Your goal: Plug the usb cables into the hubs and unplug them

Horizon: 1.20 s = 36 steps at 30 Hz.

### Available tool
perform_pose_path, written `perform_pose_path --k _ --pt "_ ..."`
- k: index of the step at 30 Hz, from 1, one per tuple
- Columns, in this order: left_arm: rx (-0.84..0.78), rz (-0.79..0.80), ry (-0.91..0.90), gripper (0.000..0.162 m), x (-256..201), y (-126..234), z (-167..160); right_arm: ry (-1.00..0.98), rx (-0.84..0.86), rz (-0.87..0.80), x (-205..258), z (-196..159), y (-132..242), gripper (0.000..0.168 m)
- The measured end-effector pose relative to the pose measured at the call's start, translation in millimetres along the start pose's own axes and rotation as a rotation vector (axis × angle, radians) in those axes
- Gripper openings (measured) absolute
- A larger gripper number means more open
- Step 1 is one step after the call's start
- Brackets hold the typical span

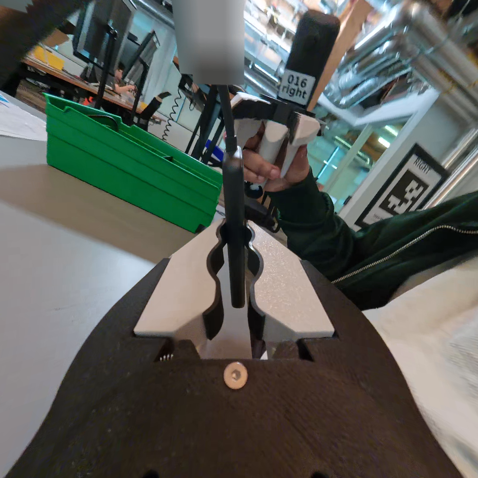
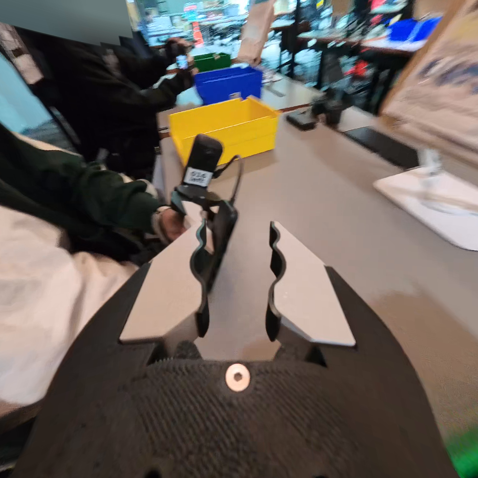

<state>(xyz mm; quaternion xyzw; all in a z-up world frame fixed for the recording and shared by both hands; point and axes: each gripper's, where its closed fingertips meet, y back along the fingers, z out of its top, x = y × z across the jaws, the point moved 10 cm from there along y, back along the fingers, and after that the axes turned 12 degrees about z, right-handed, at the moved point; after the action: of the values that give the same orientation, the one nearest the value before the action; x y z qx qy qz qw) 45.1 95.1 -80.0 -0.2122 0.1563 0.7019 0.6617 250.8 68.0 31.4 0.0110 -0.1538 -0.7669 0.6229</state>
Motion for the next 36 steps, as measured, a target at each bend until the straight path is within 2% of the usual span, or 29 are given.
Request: perform_pose_path --k 2,5,8,9,10,11,12,13,15,18,21,23,25,28,31,33,36 --pt "0.018 -0.009 -0.028 0.008 -3 -1 -2 -0.047 0.033 0.075 1 -9 -26 0.050" --pt "0.025 -0.036 -0.056 0.008 -6 0 -2 -0.088 0.076 0.112 -2 -22 -47 0.045" --pt "0.062 -0.038 -0.102 0.009 -8 -2 -6 -0.126 0.040 0.190 -3 -28 -54 0.026" --pt "0.051 -0.017 -0.109 0.012 -9 -3 -6 -0.128 0.020 0.194 -5 -28 -53 0.010" --pt "0.021 0.018 -0.110 0.015 -8 -3 -4 -0.120 0.003 0.178 -6 -27 -50 0.010" --pt "-0.014 0.058 -0.112 0.024 -7 -2 -3 -0.104 -0.018 0.145 -7 -25 -45 0.010" --pt "-0.040 0.105 -0.115 0.042 -4 0 -2 -0.080 -0.044 0.106 -8 -20 -37 0.009" --pt "-0.051 0.140 -0.122 0.049 -2 1 -1 -0.053 -0.075 0.060 -8 -13 -25 0.010" --pt "-0.046 0.143 -0.132 0.050 0 2 0 0.013 -0.141 -0.072 -8 4 7 0.010" --pt "-0.037 0.128 -0.090 0.049 2 1 -2 0.166 -0.173 -0.374 -6 29 69 0.010" --pt "-0.025 0.115 -0.070 0.047 1 -1 -4 0.303 0.009 -0.661 -7 41 126 0.010" --pt "-0.016 0.118 -0.082 0.046 0 -3 -6 0.347 0.218 -0.804 -15 42 155 0.010" --pt "-0.006 0.124 -0.097 0.045 -1 -5 -8 0.370 0.454 -0.867 -31 39 175 0.010" --pt "0.009 0.119 -0.098 0.045 -2 -8 -10 0.344 0.785 -0.793 -61 27 191 0.011" --pt "0.015 0.119 -0.093 0.044 -1 -10 -10 0.296 0.988 -0.709 -88 15 202 0.011" --pt "0.012 0.124 -0.086 0.044 -1 -9 -10 0.281 1.100 -0.687 -104 9 206 0.011" --pt "0.004 0.130 -0.073 0.044 1 -8 -10 0.244 1.152 -0.541 -118 1 197 0.011"
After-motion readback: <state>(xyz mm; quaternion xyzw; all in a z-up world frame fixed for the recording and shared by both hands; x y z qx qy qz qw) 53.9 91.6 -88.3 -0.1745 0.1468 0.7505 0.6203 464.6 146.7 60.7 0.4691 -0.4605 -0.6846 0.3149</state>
